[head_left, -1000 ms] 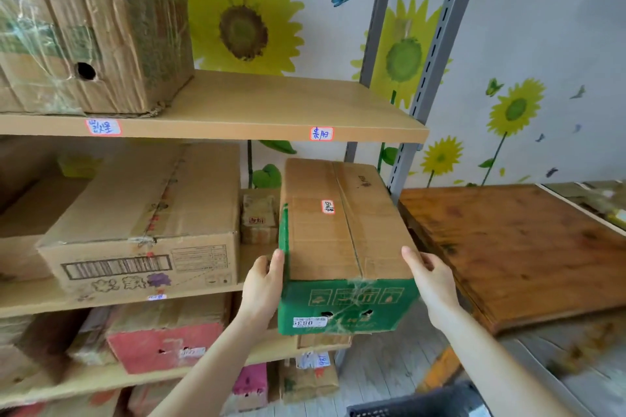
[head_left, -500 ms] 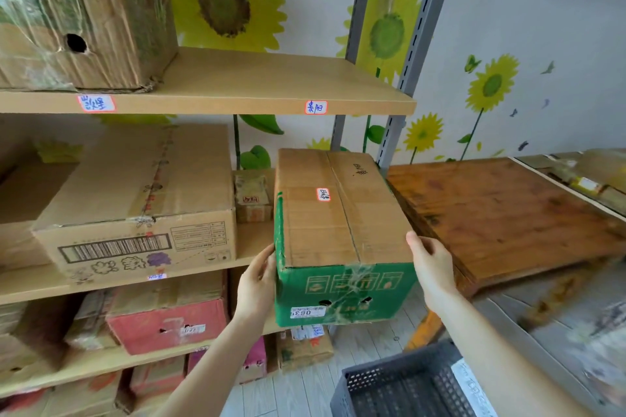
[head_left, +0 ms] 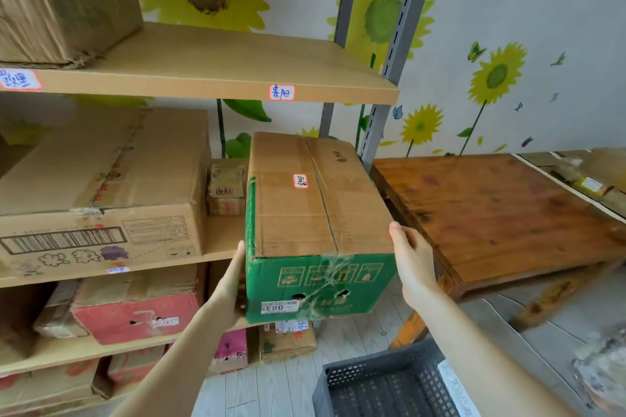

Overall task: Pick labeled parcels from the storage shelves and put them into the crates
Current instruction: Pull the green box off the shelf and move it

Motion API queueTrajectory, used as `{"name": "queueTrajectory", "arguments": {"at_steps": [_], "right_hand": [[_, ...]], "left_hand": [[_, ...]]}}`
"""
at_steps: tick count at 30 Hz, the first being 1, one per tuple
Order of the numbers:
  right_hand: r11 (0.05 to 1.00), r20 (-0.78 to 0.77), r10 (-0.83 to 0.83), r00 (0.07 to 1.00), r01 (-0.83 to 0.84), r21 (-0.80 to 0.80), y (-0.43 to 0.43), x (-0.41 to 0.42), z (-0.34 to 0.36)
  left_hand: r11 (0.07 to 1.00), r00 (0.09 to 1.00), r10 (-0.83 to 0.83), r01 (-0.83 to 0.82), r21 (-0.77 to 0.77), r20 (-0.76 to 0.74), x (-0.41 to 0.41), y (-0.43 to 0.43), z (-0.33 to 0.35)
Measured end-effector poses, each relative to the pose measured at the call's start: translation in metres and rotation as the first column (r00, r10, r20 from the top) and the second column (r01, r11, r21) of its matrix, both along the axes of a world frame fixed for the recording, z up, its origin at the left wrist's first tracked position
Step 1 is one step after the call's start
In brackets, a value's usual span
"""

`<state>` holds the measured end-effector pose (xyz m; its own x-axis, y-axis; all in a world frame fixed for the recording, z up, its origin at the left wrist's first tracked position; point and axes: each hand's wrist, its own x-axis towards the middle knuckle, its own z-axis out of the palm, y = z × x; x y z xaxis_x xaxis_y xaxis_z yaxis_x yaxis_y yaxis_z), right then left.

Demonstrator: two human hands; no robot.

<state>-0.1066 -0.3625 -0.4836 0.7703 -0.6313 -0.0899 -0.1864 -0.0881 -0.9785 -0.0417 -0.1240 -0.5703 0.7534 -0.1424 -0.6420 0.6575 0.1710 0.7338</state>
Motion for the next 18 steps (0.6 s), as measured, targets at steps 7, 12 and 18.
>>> {"name": "queueTrajectory", "arguments": {"at_steps": [7,12,18], "right_hand": [[1.000,0.030,0.020,0.999,-0.020,0.013,-0.011,0.001,0.016],[0.998,0.130,0.017,0.991,-0.025,0.061,-0.009,-0.015,0.020],[0.864,0.146,0.039,0.989,-0.107,0.492,-0.017,-0.017,0.001]], "left_hand": [[0.997,0.996,0.007,0.000,-0.079,0.091,-0.009,-0.004,0.017],[0.991,0.982,0.127,-0.121,-0.052,0.143,-0.022,-0.005,0.038],[0.949,0.922,0.209,-0.271,0.159,0.325,-0.040,0.005,0.074]]}}
